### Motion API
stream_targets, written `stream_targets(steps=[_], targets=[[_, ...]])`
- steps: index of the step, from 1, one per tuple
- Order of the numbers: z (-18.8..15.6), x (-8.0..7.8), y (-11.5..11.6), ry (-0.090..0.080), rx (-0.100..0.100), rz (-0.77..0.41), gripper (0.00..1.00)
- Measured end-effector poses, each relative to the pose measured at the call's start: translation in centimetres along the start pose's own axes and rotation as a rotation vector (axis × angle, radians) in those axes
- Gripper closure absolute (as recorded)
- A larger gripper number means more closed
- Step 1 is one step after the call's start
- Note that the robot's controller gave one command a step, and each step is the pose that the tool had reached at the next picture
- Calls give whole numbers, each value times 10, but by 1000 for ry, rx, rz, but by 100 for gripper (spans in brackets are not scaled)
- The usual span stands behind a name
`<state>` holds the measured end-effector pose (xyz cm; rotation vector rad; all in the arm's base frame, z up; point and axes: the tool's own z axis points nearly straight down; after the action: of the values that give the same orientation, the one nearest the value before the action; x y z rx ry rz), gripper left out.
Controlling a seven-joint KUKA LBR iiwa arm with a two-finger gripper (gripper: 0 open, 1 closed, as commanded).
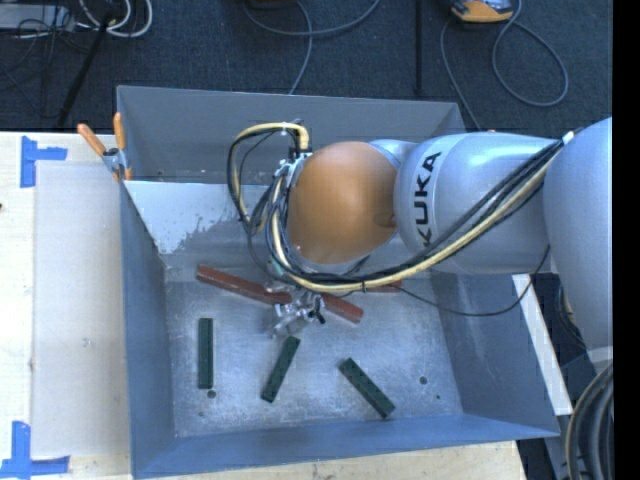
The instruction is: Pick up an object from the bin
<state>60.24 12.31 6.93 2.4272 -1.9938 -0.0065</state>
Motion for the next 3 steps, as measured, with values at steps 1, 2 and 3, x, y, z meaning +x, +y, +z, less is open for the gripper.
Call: stream_targets(steps=[1, 2, 3], targets=[[0, 0, 0, 0, 0, 2, 0], [-29, 88, 27, 3, 2, 227, 0], [-80, 106, 16, 1, 8, 297, 0]])
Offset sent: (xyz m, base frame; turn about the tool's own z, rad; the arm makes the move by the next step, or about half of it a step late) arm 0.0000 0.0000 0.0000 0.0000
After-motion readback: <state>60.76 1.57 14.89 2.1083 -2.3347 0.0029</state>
